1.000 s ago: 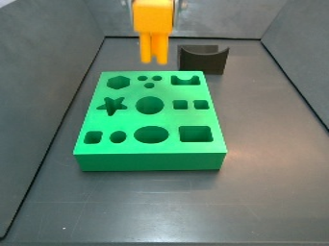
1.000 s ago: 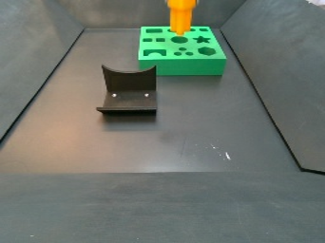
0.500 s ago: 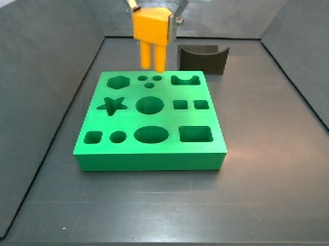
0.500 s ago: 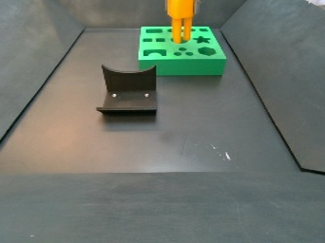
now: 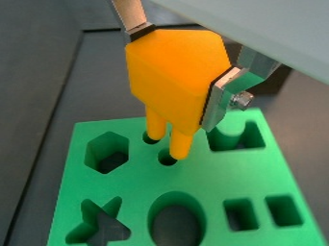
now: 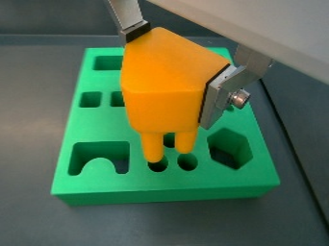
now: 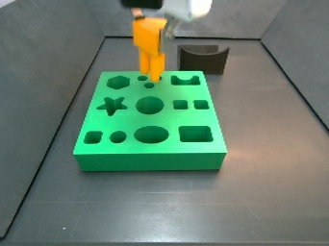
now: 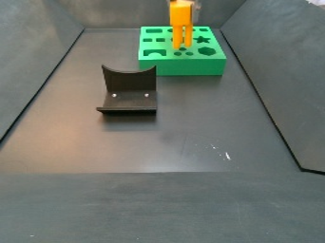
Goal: Insert the 3 prong object.
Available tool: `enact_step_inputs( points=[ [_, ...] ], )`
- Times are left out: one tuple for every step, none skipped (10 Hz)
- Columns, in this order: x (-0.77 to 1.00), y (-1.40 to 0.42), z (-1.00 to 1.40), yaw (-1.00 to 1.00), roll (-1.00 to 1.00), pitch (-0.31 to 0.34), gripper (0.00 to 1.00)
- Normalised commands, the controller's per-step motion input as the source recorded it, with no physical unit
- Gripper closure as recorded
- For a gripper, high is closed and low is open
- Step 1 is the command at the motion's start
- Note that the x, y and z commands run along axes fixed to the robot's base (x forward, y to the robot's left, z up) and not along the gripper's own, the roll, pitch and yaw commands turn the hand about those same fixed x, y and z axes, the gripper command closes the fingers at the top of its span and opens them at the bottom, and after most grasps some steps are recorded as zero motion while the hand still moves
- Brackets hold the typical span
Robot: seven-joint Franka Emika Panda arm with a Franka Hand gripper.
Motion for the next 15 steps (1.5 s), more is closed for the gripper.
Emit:
enact_step_inputs(
  points=[
    [-0.08, 0.16, -0.37, -0.76, 0.0, 0.026, 1.0],
    [-0.04, 0.04, -0.21, -0.37, 0.0, 0.0, 1.0],
    [-0.01, 0.0, -0.03, -0.05, 0.0, 0.0, 1.0],
    [0.0, 0.0, -0.13, -0.11, 0.0, 0.0, 1.0],
    [0.03, -0.05, -0.23, -0.35, -0.06, 0.0, 1.0],
    [0.0, -0.04, -0.22, -0.5, -0.04, 0.0, 1.0],
    [0.0, -0.05, -0.18, -0.33, -0.04, 0.0, 1.0],
    [0.0, -0.02, -0.19, -0.18, -0.03, 0.0, 1.0],
    [-0.05, 0.0, -0.18, -0.12, -0.03, 0.0, 1.0],
    [-0.25, 0.01, -0.15, -0.18, 0.0, 0.0, 1.0],
    [-0.22, 0.0, -0.1, -0.1, -0.01, -0.013, 1.0],
    [-0.03, 0.0, -0.17, -0.03, 0.0, 0.0, 1.0],
    [0.0, 0.0, -0.2, -0.02, 0.01, 0.0, 1.0],
    [0.19, 0.0, -0.27, -0.01, 0.0, 0.0, 1.0],
    [0.32, 0.0, -0.33, -0.03, -0.06, 0.0, 1.0]
  ],
)
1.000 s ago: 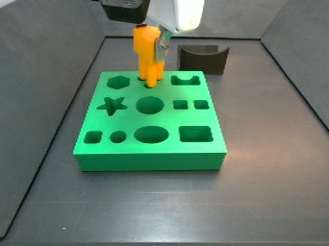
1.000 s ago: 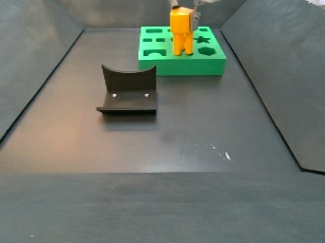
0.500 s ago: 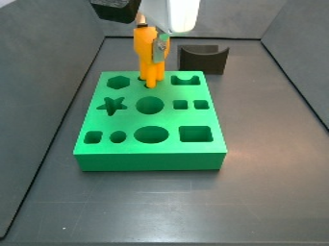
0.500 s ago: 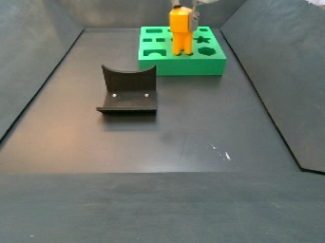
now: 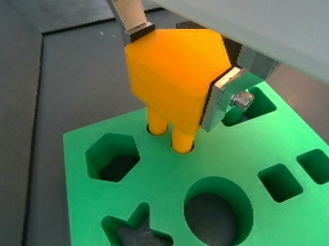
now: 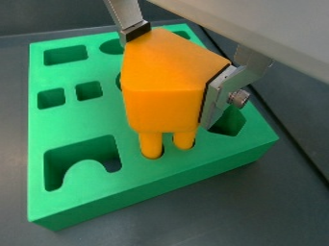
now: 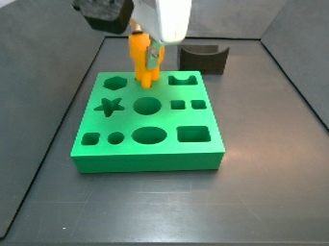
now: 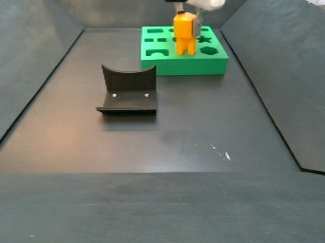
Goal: Insert the 3 prong object.
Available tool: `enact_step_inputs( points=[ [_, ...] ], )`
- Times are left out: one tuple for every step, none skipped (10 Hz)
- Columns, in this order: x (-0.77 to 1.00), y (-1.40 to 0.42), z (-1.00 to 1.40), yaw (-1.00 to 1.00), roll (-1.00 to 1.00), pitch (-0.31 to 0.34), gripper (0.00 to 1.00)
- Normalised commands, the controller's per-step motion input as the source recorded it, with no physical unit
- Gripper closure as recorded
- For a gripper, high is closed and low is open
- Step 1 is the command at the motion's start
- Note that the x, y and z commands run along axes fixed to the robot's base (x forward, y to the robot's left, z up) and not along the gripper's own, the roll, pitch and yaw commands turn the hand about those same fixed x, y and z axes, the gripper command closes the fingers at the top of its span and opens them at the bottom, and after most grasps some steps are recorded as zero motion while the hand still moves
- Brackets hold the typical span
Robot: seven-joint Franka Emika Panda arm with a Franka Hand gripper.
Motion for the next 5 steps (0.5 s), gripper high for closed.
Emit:
enact_step_inputs(
  points=[
    [0.3, 0.01, -0.3, -0.03, -0.08, 0.0, 1.0],
    [0.22, 0.01, -0.28, -0.02, -0.05, 0.0, 1.0],
    [0.09, 0.02, -0.35, 0.0, -0.02, -0.071, 1.0],
    [0.0, 0.0, -0.43, -0.01, 0.0, -0.177, 1.0],
    [0.0, 0.0, -0.38, 0.0, 0.0, -0.201, 1.0]
  ],
)
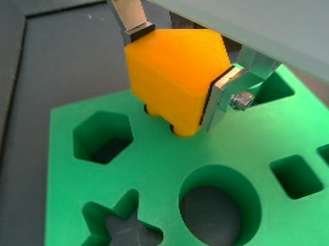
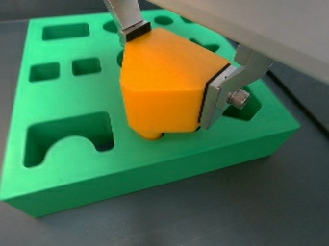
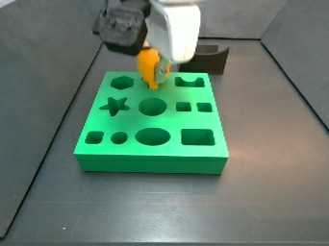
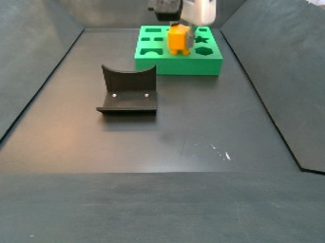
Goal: Insert the 3 prong object.
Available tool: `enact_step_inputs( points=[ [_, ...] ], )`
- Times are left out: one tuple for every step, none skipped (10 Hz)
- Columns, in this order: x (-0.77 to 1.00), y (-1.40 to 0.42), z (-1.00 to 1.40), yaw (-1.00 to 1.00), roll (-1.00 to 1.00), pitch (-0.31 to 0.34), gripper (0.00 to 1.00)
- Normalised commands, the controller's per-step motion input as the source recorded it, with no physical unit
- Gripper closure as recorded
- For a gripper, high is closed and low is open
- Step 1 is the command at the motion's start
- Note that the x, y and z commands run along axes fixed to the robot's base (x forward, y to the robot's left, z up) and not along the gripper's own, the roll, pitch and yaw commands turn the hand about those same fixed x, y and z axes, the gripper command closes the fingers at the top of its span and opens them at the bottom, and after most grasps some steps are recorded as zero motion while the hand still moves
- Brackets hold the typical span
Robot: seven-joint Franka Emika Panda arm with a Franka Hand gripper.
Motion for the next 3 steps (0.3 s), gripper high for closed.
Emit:
enact_step_inputs(
  points=[
    [0.0, 0.0, -0.32, -0.01, 0.0, -0.14, 1.0],
    [0.0, 0.0, -0.14, -0.02, 0.0, -0.061, 1.0],
    [0.0, 0.0, 0.0, 0.0, 0.0, 0.0, 1.0]
  ],
)
